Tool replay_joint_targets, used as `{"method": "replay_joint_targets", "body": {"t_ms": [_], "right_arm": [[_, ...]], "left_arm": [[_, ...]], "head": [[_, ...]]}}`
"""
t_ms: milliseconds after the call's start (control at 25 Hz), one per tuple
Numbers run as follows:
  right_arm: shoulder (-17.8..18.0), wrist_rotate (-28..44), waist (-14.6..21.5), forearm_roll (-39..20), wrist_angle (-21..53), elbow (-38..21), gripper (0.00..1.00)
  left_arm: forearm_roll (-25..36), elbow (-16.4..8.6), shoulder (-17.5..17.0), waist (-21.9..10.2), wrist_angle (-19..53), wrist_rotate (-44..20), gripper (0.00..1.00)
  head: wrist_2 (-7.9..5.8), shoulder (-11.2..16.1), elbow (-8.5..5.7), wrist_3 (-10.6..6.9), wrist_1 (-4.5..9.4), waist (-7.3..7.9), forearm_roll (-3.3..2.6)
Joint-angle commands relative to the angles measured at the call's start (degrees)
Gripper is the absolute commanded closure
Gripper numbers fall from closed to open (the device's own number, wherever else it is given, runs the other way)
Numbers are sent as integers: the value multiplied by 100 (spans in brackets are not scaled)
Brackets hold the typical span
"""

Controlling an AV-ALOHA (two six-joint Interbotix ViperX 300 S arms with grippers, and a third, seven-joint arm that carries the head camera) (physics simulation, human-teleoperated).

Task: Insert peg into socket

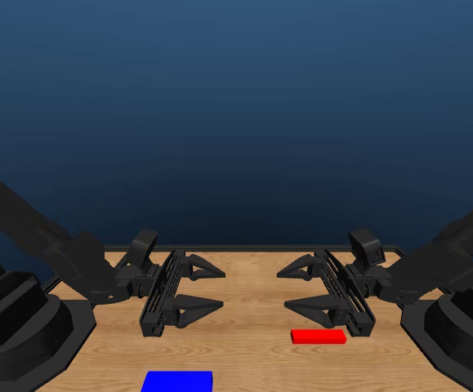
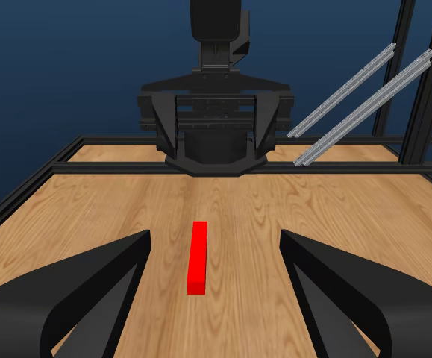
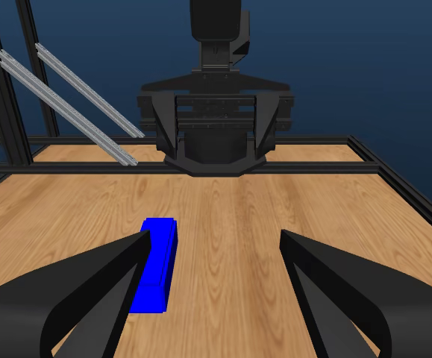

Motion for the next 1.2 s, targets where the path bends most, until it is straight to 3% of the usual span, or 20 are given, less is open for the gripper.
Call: {"method": "replay_joint_targets", "body": {"t_ms": [40,360,600,800,840,960,1080,1200], "right_arm": [[-179,600,354,652,859,-153,0],[-271,632,545,908,1396,-261,0],[-216,564,724,1059,1890,-404,0],[-135,710,726,1080,1962,-387,0],[-121,710,753,1092,1938,-360,0],[-103,731,760,1100,1967,-379,0],[-115,719,820,1108,2027,-408,0],[-147,757,845,1139,2053,-352,0]], "left_arm": [[-394,-196,49,-590,-1005,-437,0],[-902,-5,-66,-1030,-1347,-302,0],[-2218,22,236,-1713,664,-486,0],[-2885,234,423,-2205,1238,-466,0],[-2956,153,385,-2296,1239,-569,0],[-3214,224,522,-2424,1475,-714,0],[-3507,448,1078,-2360,1728,-950,0],[-3479,396,1477,-2447,1934,-1486,0]], "head": [[-56,46,-439,-1,1348,-16,-16],[-100,140,-480,89,1439,-8,-20],[-57,314,-506,232,1532,-60,-18],[39,391,-538,328,1631,-61,7],[49,409,-542,329,1632,-57,11],[56,429,-543,292,1660,-56,11],[67,442,-538,232,1639,-36,16],[55,435,-531,182,1657,-8,18]]}}
